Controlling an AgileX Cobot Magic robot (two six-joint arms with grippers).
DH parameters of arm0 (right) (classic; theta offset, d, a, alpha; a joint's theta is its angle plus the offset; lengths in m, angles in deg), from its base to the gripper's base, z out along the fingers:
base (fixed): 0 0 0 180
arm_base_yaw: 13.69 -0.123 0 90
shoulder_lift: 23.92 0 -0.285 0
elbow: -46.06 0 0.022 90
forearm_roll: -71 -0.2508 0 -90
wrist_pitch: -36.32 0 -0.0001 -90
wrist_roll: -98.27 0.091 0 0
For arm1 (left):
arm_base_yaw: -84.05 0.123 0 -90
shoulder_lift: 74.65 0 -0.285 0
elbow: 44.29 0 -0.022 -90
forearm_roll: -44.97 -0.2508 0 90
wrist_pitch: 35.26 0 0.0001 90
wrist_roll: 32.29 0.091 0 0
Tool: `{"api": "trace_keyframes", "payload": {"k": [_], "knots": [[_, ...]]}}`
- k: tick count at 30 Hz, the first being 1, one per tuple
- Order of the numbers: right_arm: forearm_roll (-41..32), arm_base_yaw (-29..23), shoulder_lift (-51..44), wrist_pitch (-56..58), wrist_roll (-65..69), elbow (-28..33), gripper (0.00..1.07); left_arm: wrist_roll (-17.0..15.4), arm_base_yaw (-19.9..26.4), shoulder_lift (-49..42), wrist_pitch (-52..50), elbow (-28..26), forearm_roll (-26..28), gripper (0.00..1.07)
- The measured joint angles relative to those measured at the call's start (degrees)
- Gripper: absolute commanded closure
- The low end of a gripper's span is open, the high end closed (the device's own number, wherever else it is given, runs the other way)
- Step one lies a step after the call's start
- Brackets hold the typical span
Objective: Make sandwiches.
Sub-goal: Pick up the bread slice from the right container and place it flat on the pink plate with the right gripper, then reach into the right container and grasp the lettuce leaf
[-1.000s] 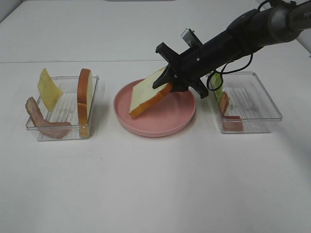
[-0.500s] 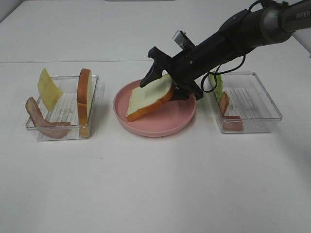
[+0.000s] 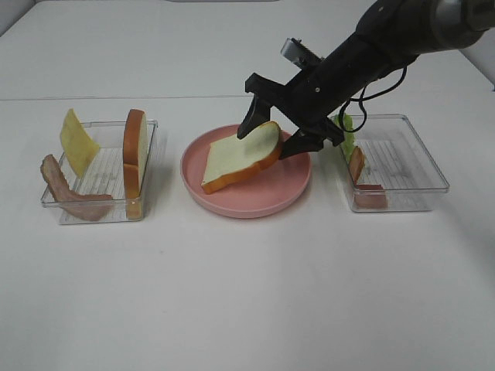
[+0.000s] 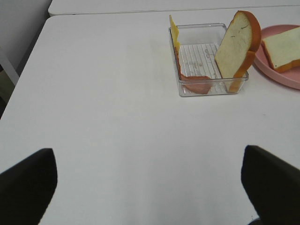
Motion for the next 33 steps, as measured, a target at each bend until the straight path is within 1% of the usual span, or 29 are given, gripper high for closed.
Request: {"api": "trace_keyframes", "payload": {"k": [6,8,9,13,20,23,24,25,26,27,28,29,30,31,32,33], "knots": [[2.81,0.0,-2.23,1.15,0.86,0.0,0.33,0.0,0.0,0.0,0.0,0.0,0.0,0.04],[6.02,0.0,-4.47,1.49,2.06,0.0,0.33,0.0,0.0,0.0,0.0,0.0,0.0,0.04],[6.02,0.0,-4.47,1.49,2.06,0.0,0.33,0.0,0.0,0.0,0.0,0.0,0.0,0.04],[9.68,0.0,-6.3,2.69,3.5,-0.06,0.33,0.0,0.0,0.0,0.0,0.0,0.0,0.04],[10.89,0.0,-10.2,2.86,4.35,-0.06,0.32,0.0,0.0,0.0,0.0,0.0,0.0,0.04],[12.43,0.0,-12.2,3.61,4.47,-1.09,0.3,0.0,0.0,0.0,0.0,0.0,0.0,0.04],[14.84,-0.06,-12.89,5.21,5.33,-3.15,0.3,0.0,0.0,0.0,0.0,0.0,0.0,0.04],[14.84,-0.06,-12.89,5.21,5.33,-3.15,0.3,0.0,0.0,0.0,0.0,0.0,0.0,0.04],[18.85,-0.06,-13.01,8.08,7.62,-6.07,0.3,0.0,0.0,0.0,0.0,0.0,0.0,0.04],[18.85,-0.06,-13.01,8.08,7.62,-6.07,0.3,0.0,0.0,0.0,0.0,0.0,0.0,0.04],[21.03,0.0,-13.01,9.28,8.71,-7.33,0.3,0.0,0.0,0.0,0.0,0.0,0.0,0.04],[26.47,0.23,-12.72,12.32,11.57,-10.08,0.3,0.0,0.0,0.0,0.0,0.0,0.0,0.04],[26.47,0.23,-12.72,12.32,11.57,-10.08,0.3,0.0,0.0,0.0,0.0,0.0,0.0,0.04],[32.26,0.69,-12.32,14.67,14.95,-12.83,0.3,0.0,0.0,0.0,0.0,0.0,0.0,0.04],[34.66,0.86,-12.09,15.41,15.99,-13.87,0.3,0.0,0.0,0.0,0.0,0.0,0.0,0.04],[34.66,0.86,-12.09,15.41,15.99,-13.87,0.3,0.0,0.0,0.0,0.0,0.0,0.0,0.04]]}}
